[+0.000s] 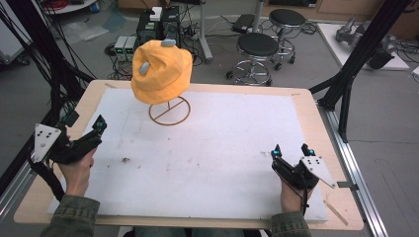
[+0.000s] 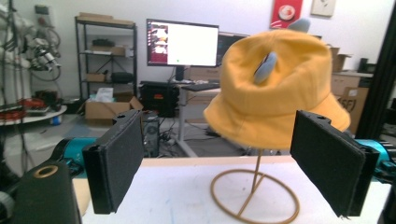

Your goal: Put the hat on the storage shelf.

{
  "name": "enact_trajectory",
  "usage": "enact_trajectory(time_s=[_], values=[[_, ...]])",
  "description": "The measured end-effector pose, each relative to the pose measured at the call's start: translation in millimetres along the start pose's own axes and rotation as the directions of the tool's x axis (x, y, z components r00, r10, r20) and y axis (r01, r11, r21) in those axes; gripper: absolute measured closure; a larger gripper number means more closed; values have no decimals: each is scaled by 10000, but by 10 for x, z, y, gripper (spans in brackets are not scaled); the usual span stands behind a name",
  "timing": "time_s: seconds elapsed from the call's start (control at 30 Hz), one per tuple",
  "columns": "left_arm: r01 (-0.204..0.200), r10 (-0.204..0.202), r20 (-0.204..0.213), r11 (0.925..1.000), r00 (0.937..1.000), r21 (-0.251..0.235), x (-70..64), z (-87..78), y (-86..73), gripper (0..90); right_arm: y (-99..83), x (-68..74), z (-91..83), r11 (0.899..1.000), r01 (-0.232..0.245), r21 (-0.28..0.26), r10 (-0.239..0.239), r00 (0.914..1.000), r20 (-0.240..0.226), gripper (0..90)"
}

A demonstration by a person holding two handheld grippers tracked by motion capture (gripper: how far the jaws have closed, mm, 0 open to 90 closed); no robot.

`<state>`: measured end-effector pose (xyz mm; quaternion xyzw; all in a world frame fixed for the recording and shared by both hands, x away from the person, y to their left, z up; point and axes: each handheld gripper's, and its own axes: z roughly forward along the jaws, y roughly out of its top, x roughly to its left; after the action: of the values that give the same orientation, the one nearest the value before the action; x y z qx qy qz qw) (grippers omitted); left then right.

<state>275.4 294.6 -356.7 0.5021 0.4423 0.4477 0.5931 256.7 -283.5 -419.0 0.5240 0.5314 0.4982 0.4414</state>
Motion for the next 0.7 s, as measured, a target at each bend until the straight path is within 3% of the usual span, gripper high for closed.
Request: enact_trajectory(time_s=[0.17, 0.4, 0.7], values=[[-5, 12, -658, 9999, 9978, 107, 58, -110, -139, 175, -2, 4, -5, 10000, 20, 17, -20, 10000, -19, 117], [167, -117, -1237, 9991, 9923, 392, 169, -197, -387, 173, -6, 24, 1, 9998, 206, 18, -206, 9998, -46, 117], [196, -98, -1406, 9974, 9900, 689, 245, -245, -541, 174, -5, 7, -4, 10000, 35, -52, -35, 10000, 13, 117]])
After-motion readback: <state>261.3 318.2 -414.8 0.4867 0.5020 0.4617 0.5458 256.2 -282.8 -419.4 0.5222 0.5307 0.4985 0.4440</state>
